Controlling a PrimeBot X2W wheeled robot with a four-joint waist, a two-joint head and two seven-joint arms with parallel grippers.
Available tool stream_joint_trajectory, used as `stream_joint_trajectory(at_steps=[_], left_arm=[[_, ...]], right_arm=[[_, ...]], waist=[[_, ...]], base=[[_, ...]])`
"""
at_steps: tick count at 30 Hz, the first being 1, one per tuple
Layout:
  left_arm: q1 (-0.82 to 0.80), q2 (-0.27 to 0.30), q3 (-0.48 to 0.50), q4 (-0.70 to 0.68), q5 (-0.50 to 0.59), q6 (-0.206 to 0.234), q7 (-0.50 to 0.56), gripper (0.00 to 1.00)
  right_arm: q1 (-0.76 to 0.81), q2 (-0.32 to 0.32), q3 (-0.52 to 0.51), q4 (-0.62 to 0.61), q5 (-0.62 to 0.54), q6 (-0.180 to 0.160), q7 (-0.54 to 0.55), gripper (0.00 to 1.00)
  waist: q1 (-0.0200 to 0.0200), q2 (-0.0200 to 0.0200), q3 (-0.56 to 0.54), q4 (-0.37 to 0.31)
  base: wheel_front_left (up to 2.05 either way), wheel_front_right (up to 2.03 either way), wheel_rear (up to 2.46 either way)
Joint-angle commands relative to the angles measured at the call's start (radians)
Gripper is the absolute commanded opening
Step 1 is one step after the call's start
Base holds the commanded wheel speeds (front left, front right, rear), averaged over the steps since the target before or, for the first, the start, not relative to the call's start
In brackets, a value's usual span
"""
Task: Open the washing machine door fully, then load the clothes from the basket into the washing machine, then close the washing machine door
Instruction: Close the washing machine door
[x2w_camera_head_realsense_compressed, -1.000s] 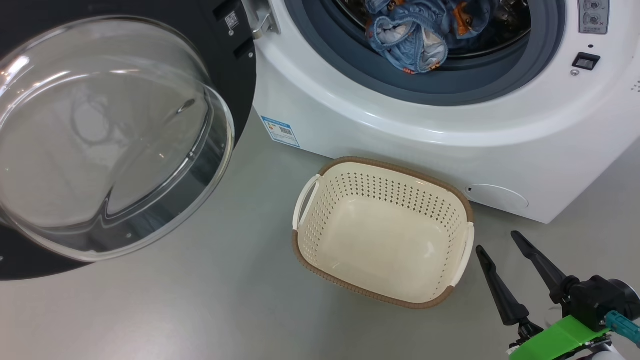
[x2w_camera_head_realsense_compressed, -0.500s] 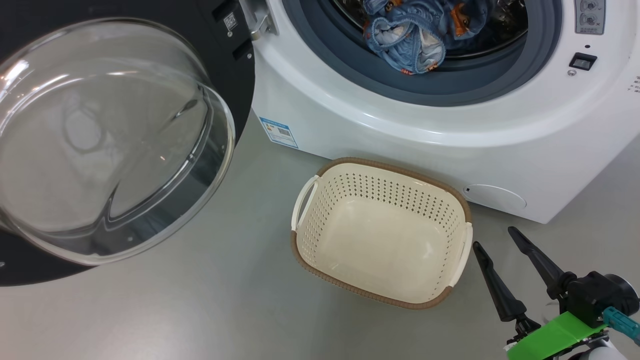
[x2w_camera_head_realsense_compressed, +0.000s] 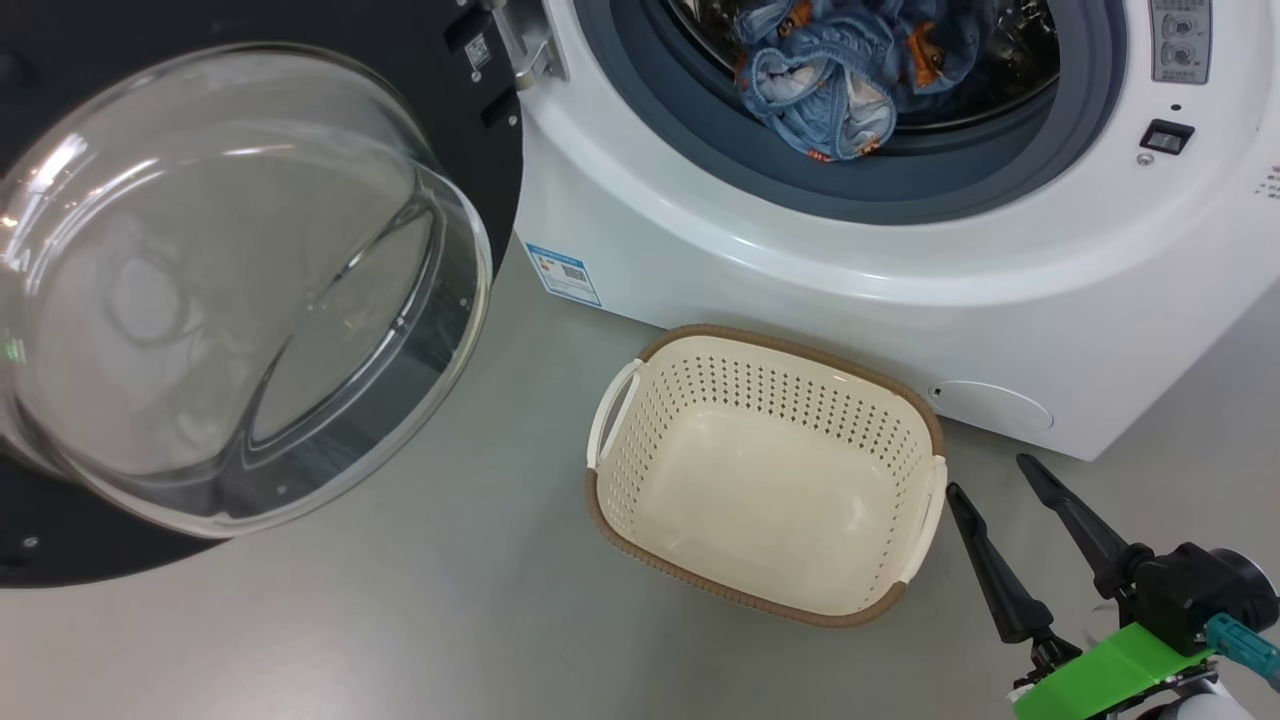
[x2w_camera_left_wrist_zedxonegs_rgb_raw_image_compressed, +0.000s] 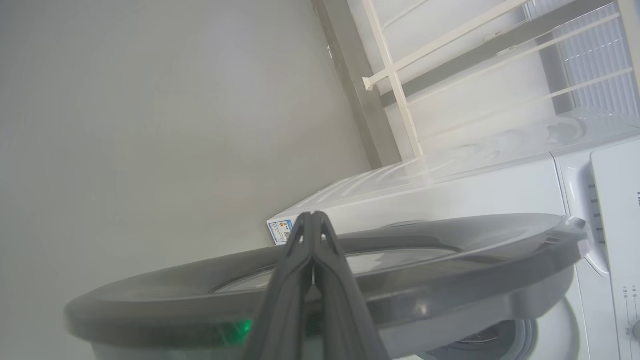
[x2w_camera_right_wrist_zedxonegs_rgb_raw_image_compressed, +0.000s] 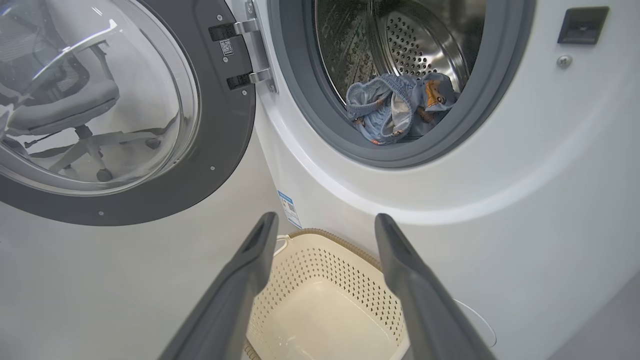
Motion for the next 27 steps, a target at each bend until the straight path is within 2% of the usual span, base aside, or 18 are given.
stream_joint_trajectory(at_steps=[1, 27], left_arm=[[0.029, 0.048, 0.007, -0.032, -0.008, -0.007, 0.026, 0.0], [0.212, 0.022, -0.015, -0.366, -0.12, -0.007, 0.202, 0.0]], right_arm=[[-0.008, -0.003, 0.02, -0.02, 0.004, 0.008, -0.007, 1.0], [0.01, 0.014, 0.006, -0.018, 0.005, 0.008, -0.007, 1.0]], waist=[[0.0, 0.0, -0.004, 0.001], [0.0, 0.0, -0.069, 0.021]], base=[[0.0, 0.0, 0.0], [0.0, 0.0, 0.0]])
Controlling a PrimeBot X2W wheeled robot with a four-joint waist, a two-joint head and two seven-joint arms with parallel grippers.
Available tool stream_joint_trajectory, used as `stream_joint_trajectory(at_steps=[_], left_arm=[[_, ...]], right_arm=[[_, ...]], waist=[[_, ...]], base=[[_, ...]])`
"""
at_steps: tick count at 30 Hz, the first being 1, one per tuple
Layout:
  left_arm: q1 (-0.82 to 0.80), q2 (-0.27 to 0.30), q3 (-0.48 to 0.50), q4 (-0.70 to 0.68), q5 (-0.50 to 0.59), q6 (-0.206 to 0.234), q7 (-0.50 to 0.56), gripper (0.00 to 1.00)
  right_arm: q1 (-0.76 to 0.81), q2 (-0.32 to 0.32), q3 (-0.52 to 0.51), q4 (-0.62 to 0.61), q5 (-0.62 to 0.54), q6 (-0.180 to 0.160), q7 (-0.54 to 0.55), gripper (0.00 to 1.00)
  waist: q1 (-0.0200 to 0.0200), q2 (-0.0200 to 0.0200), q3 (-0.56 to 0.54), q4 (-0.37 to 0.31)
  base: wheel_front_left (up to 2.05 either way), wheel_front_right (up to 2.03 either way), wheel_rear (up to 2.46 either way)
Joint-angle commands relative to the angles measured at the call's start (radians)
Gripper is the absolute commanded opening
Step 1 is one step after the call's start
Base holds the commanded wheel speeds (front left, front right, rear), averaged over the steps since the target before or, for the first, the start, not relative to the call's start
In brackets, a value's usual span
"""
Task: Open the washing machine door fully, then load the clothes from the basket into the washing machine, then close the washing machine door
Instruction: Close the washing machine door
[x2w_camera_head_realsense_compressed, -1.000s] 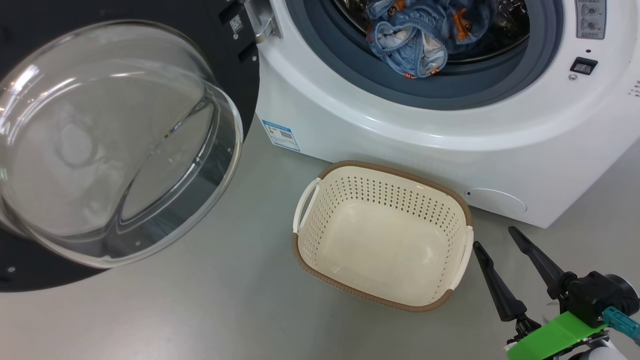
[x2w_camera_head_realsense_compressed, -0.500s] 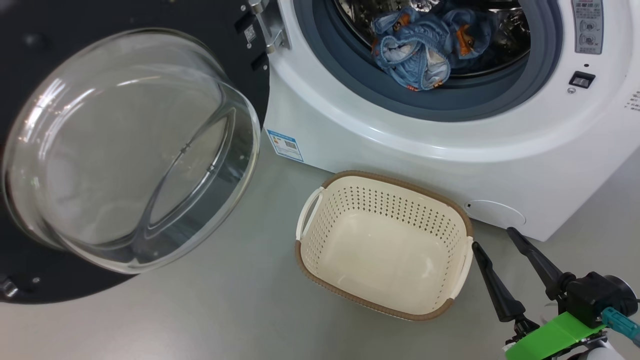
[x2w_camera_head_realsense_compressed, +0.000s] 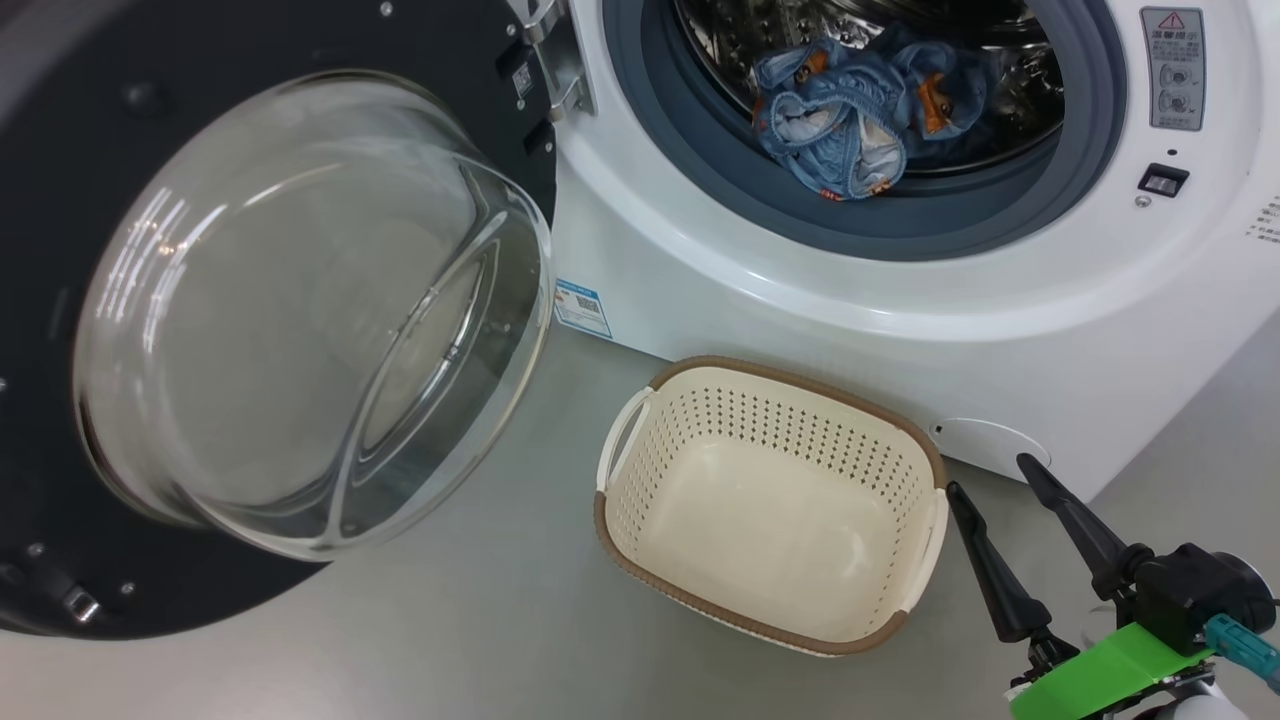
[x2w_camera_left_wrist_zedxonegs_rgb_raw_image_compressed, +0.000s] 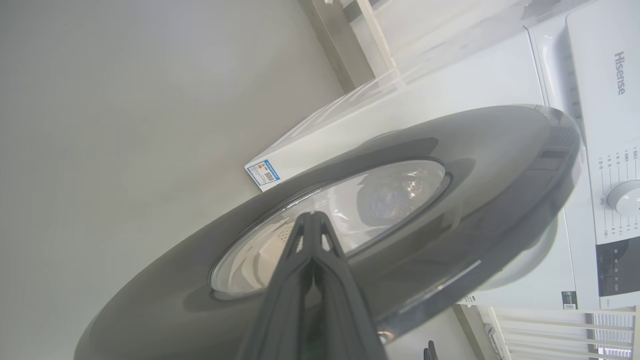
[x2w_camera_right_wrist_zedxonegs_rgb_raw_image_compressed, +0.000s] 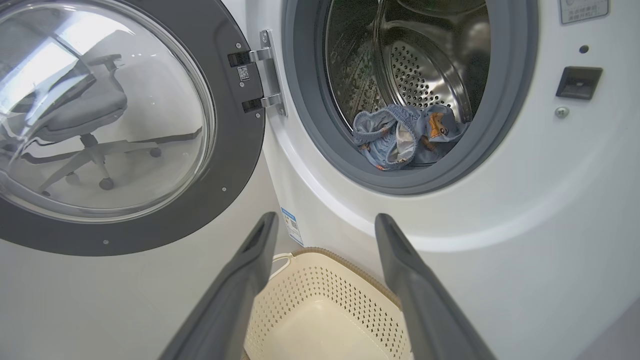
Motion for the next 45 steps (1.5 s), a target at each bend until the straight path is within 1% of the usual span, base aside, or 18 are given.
stream_joint_trajectory(at_steps=[1, 15, 22, 27, 45], left_arm=[[0.018, 0.051, 0.019, -0.053, -0.015, -0.007, 0.027, 0.0], [0.068, 0.042, -0.018, -0.214, -0.044, -0.007, 0.106, 0.0], [0.088, 0.028, -0.04, -0.288, -0.055, -0.005, 0.143, 0.0], [0.099, 0.02, -0.049, -0.34, -0.07, -0.003, 0.168, 0.0], [0.153, -0.026, -0.086, -0.582, -0.143, 0.028, 0.257, 0.0]], right_arm=[[0.008, -0.003, 0.019, -0.02, 0.005, 0.008, -0.007, 1.0], [0.023, 0.02, 0.009, -0.019, 0.008, 0.008, -0.007, 1.0], [0.034, 0.031, 0.0, -0.02, 0.007, 0.008, -0.007, 1.0], [0.042, 0.038, -0.009, -0.022, 0.007, 0.008, -0.007, 1.0], [0.064, 0.06, -0.037, -0.027, 0.003, 0.008, -0.007, 1.0]], waist=[[0.0, 0.0, -0.009, 0.001], [0.0, 0.0, -0.053, -0.003], [0.0, 0.0, -0.069, -0.013], [0.0, 0.0, -0.079, -0.025], [0.0, 0.0, -0.102, -0.084]], base=[[0.0, 0.0, 0.0], [0.0, 0.0, 0.0], [0.0, 0.0, 0.0], [0.0, 0.0, 0.0], [0.0, 0.0, 0.0]])
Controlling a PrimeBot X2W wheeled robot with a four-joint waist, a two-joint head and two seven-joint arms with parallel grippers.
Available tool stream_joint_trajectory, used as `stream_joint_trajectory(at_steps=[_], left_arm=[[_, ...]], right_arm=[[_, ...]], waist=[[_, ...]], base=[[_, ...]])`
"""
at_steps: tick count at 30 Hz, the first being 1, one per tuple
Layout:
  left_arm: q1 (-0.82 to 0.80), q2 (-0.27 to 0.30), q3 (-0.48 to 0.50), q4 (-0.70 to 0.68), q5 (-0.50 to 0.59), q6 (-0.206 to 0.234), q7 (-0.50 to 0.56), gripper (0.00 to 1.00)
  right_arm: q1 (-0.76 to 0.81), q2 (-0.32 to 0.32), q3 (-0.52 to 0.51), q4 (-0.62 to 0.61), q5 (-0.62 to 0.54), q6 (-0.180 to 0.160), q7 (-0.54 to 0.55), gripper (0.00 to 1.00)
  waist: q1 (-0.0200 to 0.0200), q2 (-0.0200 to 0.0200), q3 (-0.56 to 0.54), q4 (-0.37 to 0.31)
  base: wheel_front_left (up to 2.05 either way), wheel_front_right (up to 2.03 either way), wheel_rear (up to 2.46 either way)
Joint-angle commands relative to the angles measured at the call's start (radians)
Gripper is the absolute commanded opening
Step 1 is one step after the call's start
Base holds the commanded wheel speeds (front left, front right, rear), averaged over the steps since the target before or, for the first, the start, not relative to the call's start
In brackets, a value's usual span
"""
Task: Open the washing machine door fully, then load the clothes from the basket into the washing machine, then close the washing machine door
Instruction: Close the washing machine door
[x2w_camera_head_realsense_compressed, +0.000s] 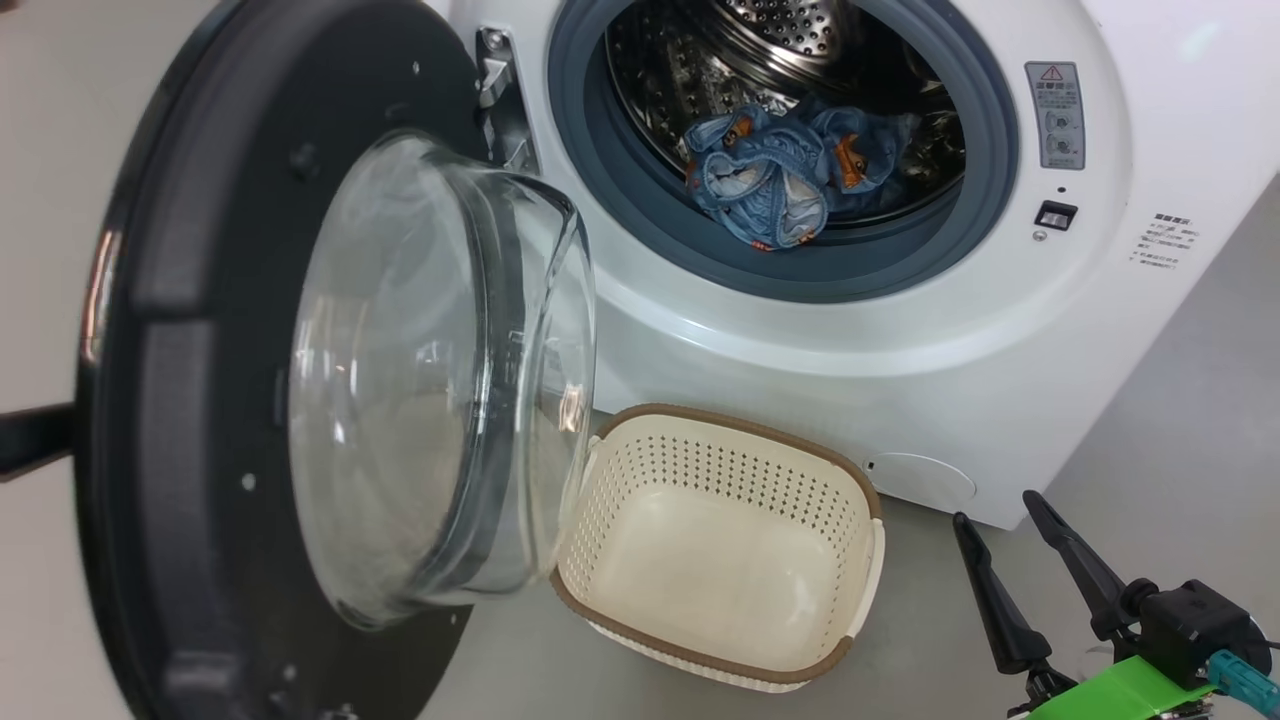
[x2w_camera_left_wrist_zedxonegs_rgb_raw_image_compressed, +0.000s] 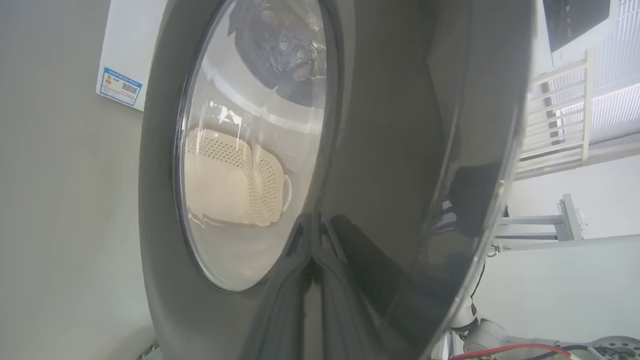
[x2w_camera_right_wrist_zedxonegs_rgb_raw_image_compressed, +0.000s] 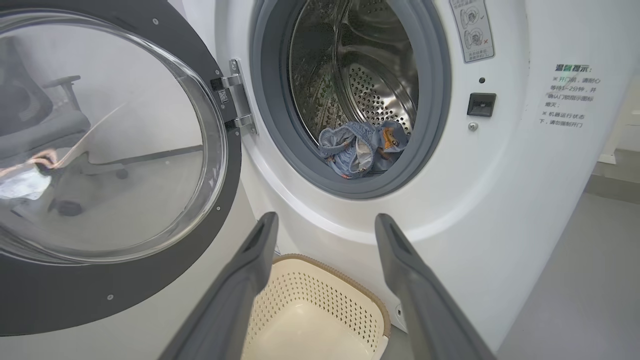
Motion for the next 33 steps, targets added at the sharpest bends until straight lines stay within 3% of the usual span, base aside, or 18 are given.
stream_joint_trajectory(at_steps=[1, 15, 33], left_arm=[[-0.016, 0.033, 0.037, -0.062, -0.029, 0.004, 0.016, 0.0], [-0.009, -0.02, -0.013, -0.197, -0.029, 0.034, 0.02, 0.0], [-0.054, -0.068, -0.051, -0.208, -0.005, 0.037, -0.004, 0.0]], right_arm=[[-0.003, -0.007, 0.014, -0.025, 0.002, 0.008, -0.007, 1.0], [-0.008, 0.005, 0.0, -0.029, -0.003, 0.008, -0.007, 1.0], [-0.014, 0.021, -0.023, -0.038, -0.009, 0.008, -0.007, 1.0]], waist=[[0.0, 0.0, -0.002, -0.01], [0.0, 0.0, 0.003, -0.084], [0.0, 0.0, 0.015, -0.236]], base=[[0.0, 0.0, 0.0], [0.0, 0.0, 0.0], [0.0, 0.0, 0.0]])
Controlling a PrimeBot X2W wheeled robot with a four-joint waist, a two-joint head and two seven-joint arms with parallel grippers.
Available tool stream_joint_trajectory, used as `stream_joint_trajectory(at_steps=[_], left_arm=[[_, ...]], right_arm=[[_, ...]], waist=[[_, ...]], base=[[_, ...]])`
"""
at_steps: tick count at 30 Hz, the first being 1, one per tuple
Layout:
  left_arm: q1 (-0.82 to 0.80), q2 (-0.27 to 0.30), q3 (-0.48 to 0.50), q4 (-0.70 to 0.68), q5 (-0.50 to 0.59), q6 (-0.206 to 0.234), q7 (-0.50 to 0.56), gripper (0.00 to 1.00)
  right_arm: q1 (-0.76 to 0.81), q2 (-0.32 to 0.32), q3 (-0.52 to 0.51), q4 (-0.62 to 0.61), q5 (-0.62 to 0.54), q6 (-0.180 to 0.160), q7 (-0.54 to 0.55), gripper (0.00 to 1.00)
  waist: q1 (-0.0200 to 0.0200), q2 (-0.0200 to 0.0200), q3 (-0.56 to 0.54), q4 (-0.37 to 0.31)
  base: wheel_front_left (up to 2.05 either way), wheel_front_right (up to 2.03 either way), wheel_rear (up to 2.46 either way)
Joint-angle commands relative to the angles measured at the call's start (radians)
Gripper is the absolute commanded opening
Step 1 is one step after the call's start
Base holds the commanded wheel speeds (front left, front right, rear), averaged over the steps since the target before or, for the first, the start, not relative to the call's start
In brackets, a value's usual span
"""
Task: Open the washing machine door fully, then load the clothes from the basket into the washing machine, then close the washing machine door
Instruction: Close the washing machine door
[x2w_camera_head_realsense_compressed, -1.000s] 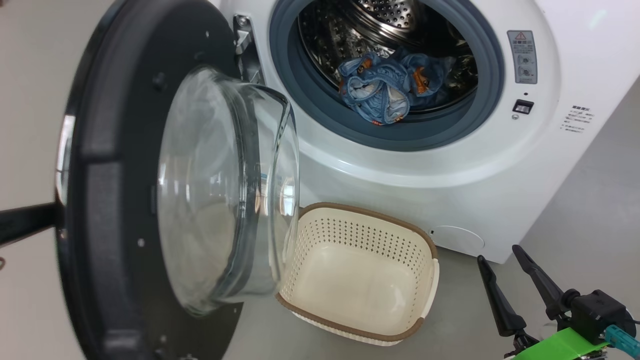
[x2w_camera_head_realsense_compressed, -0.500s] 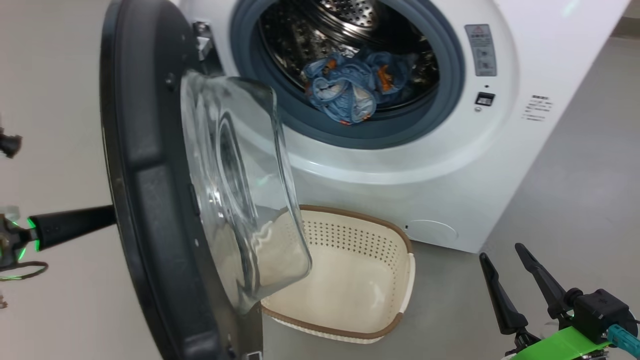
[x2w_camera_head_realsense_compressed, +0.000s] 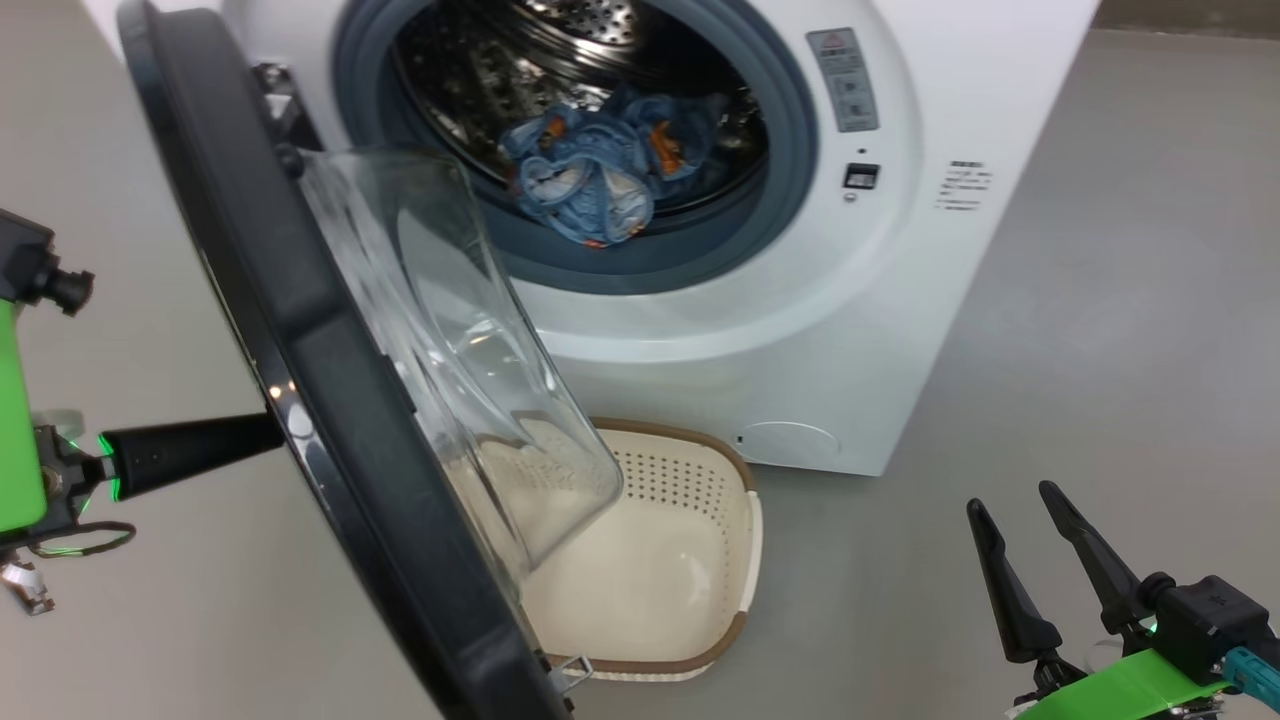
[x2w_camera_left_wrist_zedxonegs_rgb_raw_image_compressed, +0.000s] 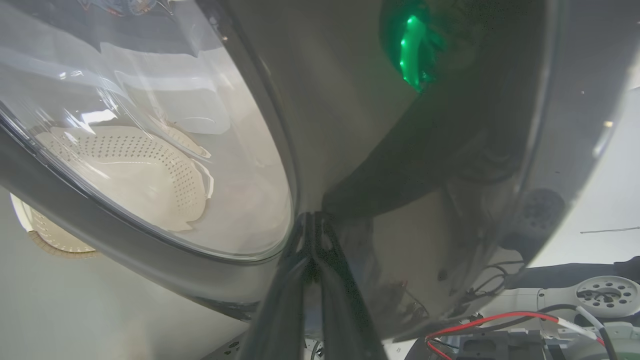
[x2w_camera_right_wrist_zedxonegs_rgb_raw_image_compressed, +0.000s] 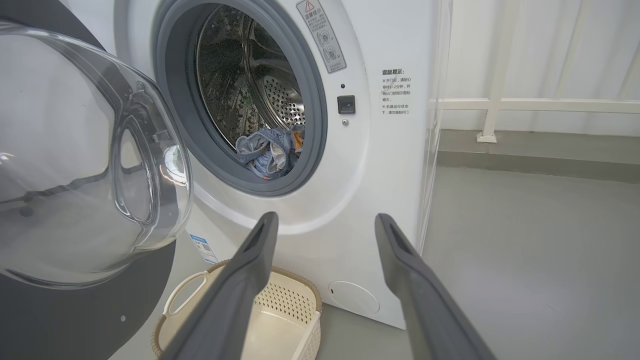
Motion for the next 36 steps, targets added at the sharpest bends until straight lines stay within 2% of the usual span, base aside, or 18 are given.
stream_joint_trajectory(at_steps=[1, 8, 13, 27, 34, 36], left_arm=[[-0.061, 0.034, 0.041, -0.022, 0.008, -0.005, -0.009, 0.0], [-0.071, 0.021, 0.031, -0.003, 0.02, -0.012, -0.019, 0.0], [-0.075, 0.012, 0.028, 0.006, 0.025, -0.016, -0.025, 0.0], [-0.01, 0.019, 0.051, 0.049, 0.044, -0.029, -0.051, 0.0], [0.058, 0.028, 0.086, 0.087, 0.091, -0.046, -0.113, 0.0], [0.079, 0.031, 0.095, 0.105, 0.109, -0.053, -0.136, 0.11]], right_arm=[[-0.014, -0.008, 0.02, -0.03, -0.008, 0.008, -0.007, 1.0], [-0.008, -0.003, 0.014, -0.033, -0.009, 0.008, -0.007, 1.0], [-0.002, -0.003, 0.01, -0.033, -0.008, 0.008, -0.007, 1.0], [0.016, 0.002, 0.01, -0.032, -0.008, 0.008, -0.007, 1.0], [0.017, 0.0, 0.011, -0.031, -0.005, 0.008, -0.007, 1.0], [0.019, 0.0, 0.011, -0.032, -0.005, 0.008, -0.007, 1.0]], waist=[[0.0, -0.0001, 0.004, -0.037], [0.0, -0.0001, 0.001, -0.099], [0.0, -0.0001, -0.004, -0.113], [0.0, -0.0001, -0.028, -0.086], [0.0, -0.0001, -0.032, -0.065], [0.0, -0.0001, -0.032, -0.061]], base=[[0.0, 0.0, 0.0], [0.0, 0.0, 0.0], [0.0, 0.0, 0.0], [0.0, 0.0, 0.0], [0.0, 0.0, 0.0], [0.0, 0.0, 0.0]])
